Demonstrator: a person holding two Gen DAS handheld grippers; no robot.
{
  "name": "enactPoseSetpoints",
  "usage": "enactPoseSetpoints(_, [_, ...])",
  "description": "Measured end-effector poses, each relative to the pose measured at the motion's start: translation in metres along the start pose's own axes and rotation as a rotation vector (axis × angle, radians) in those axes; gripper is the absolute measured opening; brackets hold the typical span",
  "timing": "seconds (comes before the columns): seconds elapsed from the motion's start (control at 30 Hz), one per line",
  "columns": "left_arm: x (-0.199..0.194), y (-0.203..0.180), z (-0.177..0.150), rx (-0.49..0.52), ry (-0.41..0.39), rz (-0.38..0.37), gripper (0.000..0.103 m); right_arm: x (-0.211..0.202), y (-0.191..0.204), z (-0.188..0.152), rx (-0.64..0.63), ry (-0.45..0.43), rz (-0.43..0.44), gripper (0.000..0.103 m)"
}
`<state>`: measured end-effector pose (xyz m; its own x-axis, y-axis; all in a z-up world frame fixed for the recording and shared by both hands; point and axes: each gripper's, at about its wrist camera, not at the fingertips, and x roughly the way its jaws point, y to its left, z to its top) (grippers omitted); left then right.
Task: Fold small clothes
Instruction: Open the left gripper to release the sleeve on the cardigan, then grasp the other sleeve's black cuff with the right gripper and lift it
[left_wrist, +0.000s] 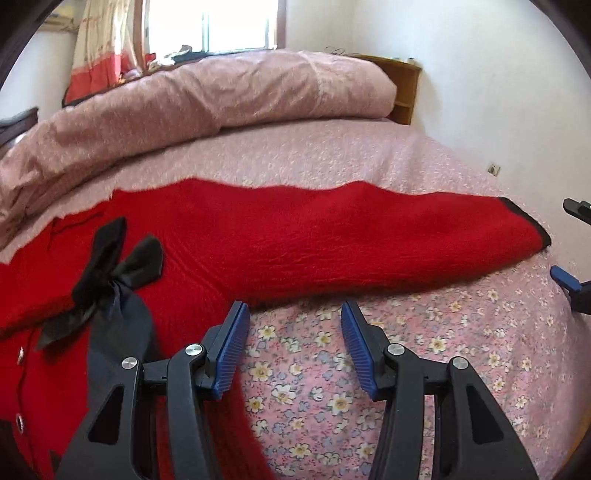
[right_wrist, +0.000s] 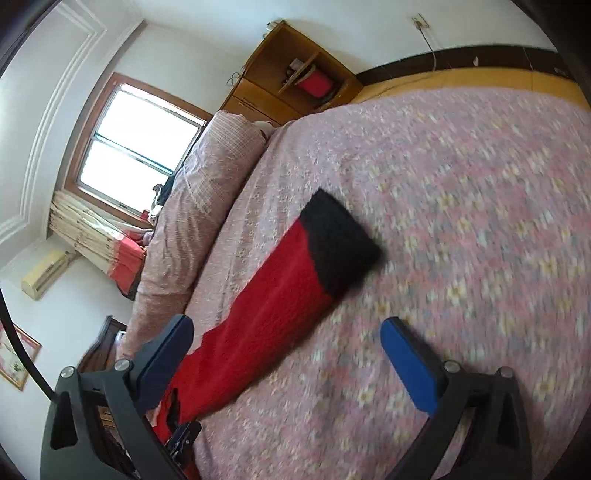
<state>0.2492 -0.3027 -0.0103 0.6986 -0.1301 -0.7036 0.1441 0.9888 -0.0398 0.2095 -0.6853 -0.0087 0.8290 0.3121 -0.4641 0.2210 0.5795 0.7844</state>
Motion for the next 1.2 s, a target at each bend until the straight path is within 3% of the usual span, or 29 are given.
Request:
enactPoseSetpoints(0.2, [0.006,0.008,-0.002,-0.037,0.024,-0.031,0.046,0.024,0.001,0.018,-0.047,0.043,-0.031,0.103])
enactPoseSetpoints(0.43, [0.010,0.001,-0.003,0.000,0.038,-0.006,0.050,0.036,-0.004,0.038,-0.042,-0.010,0.027,0.103])
enactPoseSetpoints(0.73, [0.010,0.001,-0.003,-0.002,0.043,-0.015,0.052,0.043,0.007,0.034,-0.083,0.017,0.026,0.103])
enactPoseSetpoints(0.93, [0.011,0.001,-0.003,-0.003,0.044,-0.017,0.052,0.047,0.008,0.034,-0.089,-0.015,0.008,0.100])
enactPoseSetpoints(1.0, [0.011,0.001,-0.003,-0.003,0.044,-0.017,0.052,0.047,0.008,0.034,-0.104,-0.017,-0.002,0.091])
enactPoseSetpoints(1.03, [0.011,0.001,-0.003,-0.003,0.044,-0.016,0.052,0.047,0.007,0.033,-0.112,-0.024,-0.017,0.077])
enactPoseSetpoints(1.07, [0.011,0.001,-0.003,-0.003,0.044,-0.016,0.052,0.047,0.006,0.032,-0.129,-0.032,-0.044,0.055])
enactPoseSetpoints(1.13, [0.011,0.001,-0.003,-0.004,0.045,-0.018,0.053,0.047,-0.002,0.028,-0.143,-0.047,-0.086,0.027])
enactPoseSetpoints(1.17, [0.011,0.001,-0.003,-0.004,0.045,-0.017,0.053,0.046,-0.010,0.028,-0.108,-0.061,-0.087,0.019])
enactPoseSetpoints(1.2, [0.011,0.001,-0.003,-0.004,0.045,-0.017,0.053,0.044,-0.017,0.030,-0.063,-0.065,-0.059,0.018])
